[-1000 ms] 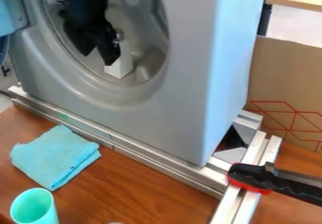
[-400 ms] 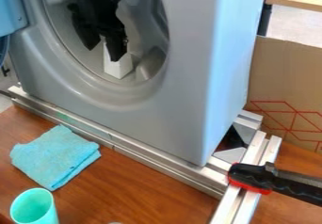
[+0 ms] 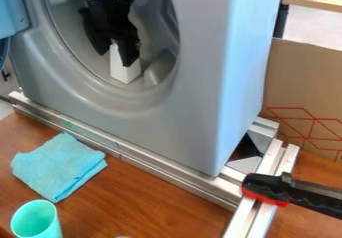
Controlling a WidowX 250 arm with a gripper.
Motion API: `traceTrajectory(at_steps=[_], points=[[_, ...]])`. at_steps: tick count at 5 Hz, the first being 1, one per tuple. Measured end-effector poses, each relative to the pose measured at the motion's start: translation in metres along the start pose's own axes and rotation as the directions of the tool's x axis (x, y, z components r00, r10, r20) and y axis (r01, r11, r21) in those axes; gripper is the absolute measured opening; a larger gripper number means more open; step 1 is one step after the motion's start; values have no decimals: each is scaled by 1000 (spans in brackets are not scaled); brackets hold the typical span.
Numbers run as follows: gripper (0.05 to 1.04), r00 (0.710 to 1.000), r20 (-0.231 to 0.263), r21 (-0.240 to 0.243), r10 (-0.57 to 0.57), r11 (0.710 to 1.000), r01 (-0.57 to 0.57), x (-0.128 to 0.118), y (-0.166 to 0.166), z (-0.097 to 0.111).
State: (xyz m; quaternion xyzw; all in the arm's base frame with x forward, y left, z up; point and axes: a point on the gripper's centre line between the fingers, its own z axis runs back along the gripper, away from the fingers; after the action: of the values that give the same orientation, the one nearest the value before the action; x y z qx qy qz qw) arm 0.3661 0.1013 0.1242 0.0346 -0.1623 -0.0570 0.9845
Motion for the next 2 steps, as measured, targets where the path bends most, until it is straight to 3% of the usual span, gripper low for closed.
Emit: traceTrajectory(at_steps=[1, 2], points=[[945, 1000, -1, -23, 15, 1000, -15, 0, -3, -1], [679, 998, -25, -27, 51, 998, -51, -9, -6, -5]])
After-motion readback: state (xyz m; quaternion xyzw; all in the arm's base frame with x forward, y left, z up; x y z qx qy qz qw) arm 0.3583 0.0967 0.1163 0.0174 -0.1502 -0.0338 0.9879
